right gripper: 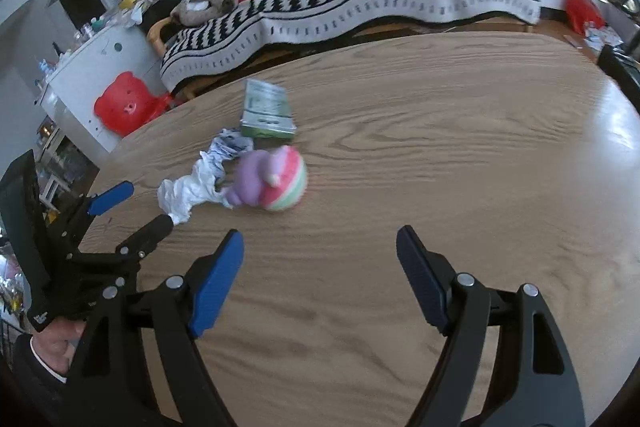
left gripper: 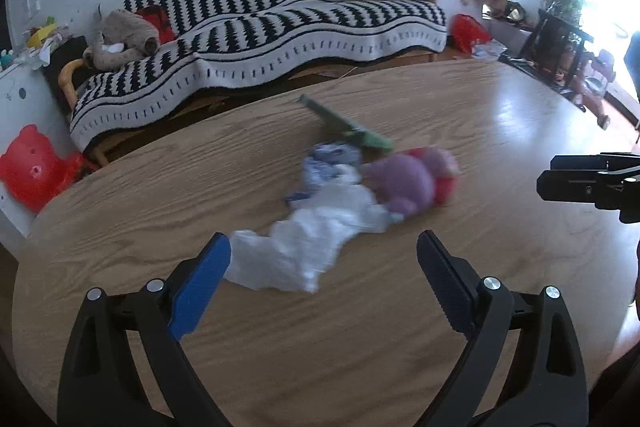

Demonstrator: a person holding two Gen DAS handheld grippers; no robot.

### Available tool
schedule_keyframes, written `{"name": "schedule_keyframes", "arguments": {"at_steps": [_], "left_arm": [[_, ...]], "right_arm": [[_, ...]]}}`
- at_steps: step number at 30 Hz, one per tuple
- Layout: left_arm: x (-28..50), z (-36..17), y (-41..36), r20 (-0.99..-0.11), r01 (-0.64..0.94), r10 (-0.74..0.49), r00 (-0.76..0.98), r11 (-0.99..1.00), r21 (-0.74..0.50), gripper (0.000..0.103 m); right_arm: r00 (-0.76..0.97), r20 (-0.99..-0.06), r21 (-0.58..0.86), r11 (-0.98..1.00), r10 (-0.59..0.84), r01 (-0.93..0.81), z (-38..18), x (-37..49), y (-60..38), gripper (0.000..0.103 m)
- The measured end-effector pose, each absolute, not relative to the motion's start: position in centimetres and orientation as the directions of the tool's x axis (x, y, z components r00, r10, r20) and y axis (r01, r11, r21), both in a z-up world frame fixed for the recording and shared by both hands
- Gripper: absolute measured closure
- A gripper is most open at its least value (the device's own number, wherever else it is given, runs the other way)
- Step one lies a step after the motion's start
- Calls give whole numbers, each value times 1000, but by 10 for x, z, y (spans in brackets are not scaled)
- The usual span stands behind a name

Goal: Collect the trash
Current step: 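Move both open tools back over the table, then grasp the white tissue with the left tool while the right tool grasps the purple-pink toy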

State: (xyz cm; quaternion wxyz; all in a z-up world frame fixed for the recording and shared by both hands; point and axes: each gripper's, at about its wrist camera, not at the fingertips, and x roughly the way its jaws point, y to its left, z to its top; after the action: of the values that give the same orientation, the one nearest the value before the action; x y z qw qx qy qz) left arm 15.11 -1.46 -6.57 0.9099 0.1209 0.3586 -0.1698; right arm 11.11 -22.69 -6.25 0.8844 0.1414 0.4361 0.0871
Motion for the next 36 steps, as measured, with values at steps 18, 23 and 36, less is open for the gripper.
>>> {"name": "schedule_keyframes", "arguments": {"at_steps": [18,23,36], "left_arm": [[191,-103,-12,-769,389,-189,610,917,83,20],[190,-104,-14,-785,399,-187,590,913,82,67],[153,-56,-18,-754,397,-239,611,917,31,77]], "right_arm": [[572,-765,320,945,296,-60,-101,198,-160,39],[589,-755,307,949,288,-70,-94,193,-161,45],[644,-726,274,960,243,-54,-56,137,-206,46]]}}
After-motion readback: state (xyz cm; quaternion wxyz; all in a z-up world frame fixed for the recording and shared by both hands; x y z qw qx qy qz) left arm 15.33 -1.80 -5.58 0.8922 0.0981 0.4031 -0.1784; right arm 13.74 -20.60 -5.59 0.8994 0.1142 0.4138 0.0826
